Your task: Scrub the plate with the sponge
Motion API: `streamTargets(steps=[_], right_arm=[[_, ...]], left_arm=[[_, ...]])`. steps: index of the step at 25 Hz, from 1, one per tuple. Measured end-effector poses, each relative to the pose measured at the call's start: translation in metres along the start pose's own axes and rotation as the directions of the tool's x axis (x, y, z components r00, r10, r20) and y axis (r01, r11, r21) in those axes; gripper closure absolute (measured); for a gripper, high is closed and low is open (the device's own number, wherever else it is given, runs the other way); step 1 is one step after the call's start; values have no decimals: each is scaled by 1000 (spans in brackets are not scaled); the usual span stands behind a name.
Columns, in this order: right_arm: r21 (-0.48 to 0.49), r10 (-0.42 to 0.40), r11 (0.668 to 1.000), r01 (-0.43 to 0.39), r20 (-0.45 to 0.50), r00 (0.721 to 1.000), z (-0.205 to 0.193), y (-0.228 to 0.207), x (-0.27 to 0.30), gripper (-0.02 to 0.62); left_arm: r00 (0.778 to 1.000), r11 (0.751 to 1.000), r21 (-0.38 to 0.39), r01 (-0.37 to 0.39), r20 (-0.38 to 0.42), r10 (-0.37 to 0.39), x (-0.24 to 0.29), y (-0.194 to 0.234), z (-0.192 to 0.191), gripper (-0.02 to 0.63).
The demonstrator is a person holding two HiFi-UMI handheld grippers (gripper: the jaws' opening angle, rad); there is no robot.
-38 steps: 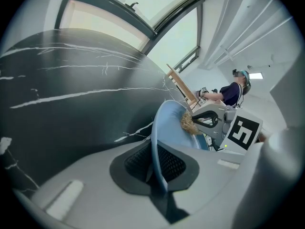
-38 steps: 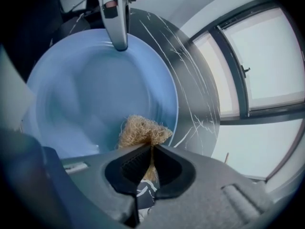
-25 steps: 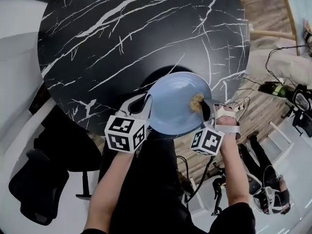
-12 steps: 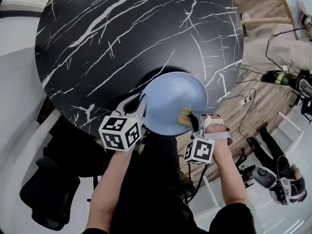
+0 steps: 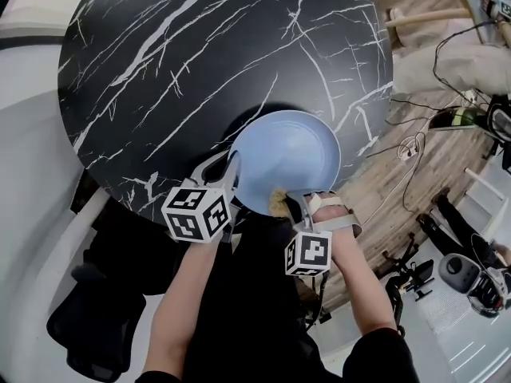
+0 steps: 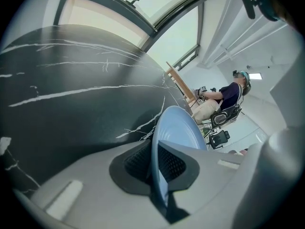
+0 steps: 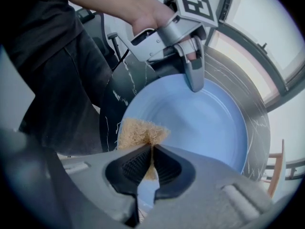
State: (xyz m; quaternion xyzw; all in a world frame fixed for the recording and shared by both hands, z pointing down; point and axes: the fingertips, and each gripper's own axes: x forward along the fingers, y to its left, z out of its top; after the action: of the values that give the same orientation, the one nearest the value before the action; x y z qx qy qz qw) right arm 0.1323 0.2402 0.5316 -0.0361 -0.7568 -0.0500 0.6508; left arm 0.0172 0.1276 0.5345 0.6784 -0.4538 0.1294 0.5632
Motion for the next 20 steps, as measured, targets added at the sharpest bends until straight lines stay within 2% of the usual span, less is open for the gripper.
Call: streamTargets(steps=[7,15,20], right_arm=[[-8,-12,1000,13,100,995,44,-6,7,575],[41,-56,998,50,168,984,74,-28,12,575],[118,-91,991,69,185,979,81,-45,13,575]], left_arm=[[1000,1000,0,9,1,-9,-1,0,-1,584],[1000,1000,8,18,-4,-18,-1,0,-2,586],[1000,999,23,23,-12,-22,-1,-1,-1,588]])
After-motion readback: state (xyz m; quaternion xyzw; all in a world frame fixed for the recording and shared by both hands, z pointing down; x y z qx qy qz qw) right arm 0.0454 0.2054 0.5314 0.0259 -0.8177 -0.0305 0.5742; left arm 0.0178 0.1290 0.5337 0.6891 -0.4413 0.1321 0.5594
